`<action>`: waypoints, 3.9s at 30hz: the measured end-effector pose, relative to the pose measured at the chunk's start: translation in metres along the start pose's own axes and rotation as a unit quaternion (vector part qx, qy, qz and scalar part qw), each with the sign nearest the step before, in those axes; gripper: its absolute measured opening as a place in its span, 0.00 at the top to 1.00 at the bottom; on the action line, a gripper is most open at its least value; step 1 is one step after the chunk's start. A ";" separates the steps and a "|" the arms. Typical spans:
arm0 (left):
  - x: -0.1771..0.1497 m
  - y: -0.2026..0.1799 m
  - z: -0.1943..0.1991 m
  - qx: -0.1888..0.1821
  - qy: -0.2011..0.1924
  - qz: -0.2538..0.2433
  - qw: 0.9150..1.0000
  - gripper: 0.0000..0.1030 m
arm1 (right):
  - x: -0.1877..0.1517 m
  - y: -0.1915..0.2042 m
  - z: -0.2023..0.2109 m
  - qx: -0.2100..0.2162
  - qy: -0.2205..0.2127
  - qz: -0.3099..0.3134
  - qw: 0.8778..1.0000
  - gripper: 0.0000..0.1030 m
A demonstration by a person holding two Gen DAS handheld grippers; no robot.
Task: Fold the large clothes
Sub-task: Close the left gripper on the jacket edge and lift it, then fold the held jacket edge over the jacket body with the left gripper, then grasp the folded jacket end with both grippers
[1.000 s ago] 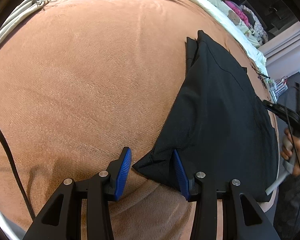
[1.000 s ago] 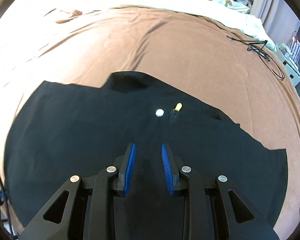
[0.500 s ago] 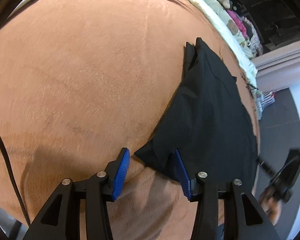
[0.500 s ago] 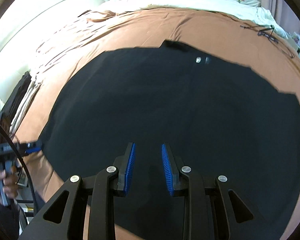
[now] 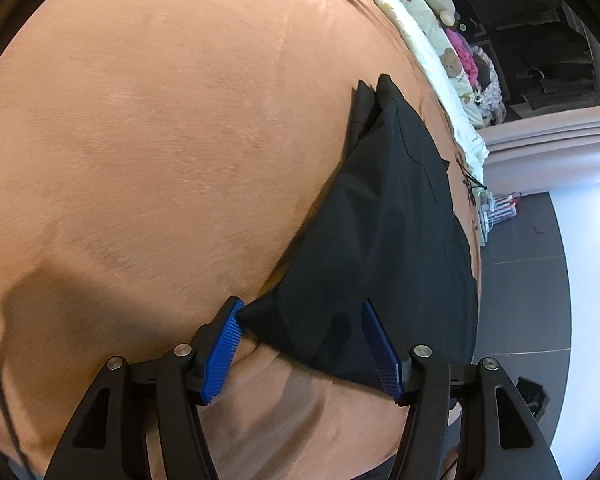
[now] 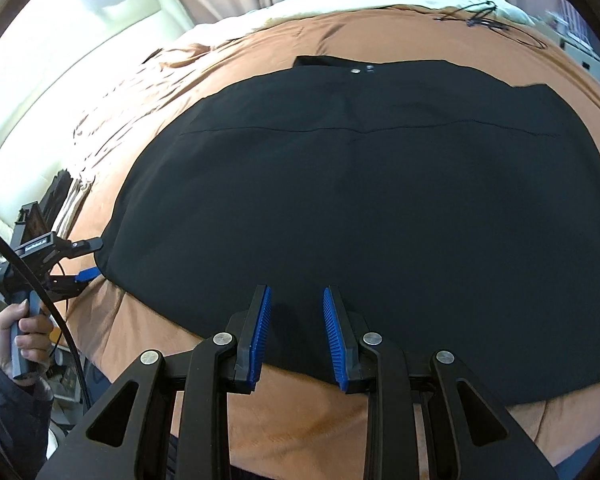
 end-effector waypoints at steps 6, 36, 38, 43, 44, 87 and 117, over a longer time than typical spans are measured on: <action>0.004 -0.004 -0.007 -0.008 -0.002 -0.008 1.000 0.42 | -0.015 0.009 0.014 -0.003 -0.012 -0.003 1.000 0.76; 0.026 -0.203 0.061 -0.107 -0.063 -0.166 0.978 0.90 | -0.032 -0.021 -0.003 -0.002 -0.004 -0.012 1.000 0.84; 0.025 -0.221 0.057 -0.109 -0.061 -0.177 0.976 0.90 | -0.033 -0.021 -0.004 0.000 -0.003 -0.013 1.000 0.84; 0.015 -0.257 0.048 -0.126 -0.051 -0.203 0.970 0.90 | -0.031 -0.024 -0.003 0.015 -0.002 -0.010 1.000 0.84; 0.013 -0.267 0.045 -0.130 -0.048 -0.209 0.968 0.90 | -0.031 -0.027 -0.003 0.021 -0.001 -0.013 1.000 0.84; -0.146 -0.441 -0.206 -0.125 0.229 -0.374 0.890 0.90 | -0.092 -0.250 0.207 -0.008 -0.149 -0.276 0.949 0.44; -0.059 -0.311 -0.125 -0.019 0.105 -0.297 0.949 0.18 | -0.021 -0.217 0.151 0.089 -0.109 -0.235 0.962 0.53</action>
Point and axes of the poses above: each gripper's, at about its wrist camera, not at the fingertips, and z roughly against the way its jaws point, y to its left, x to its top, the point moved 5 cm from there along -z, roughly the way its jaws point, and after that the axes turned 13 degrees about -z, right-handed, at the moved point
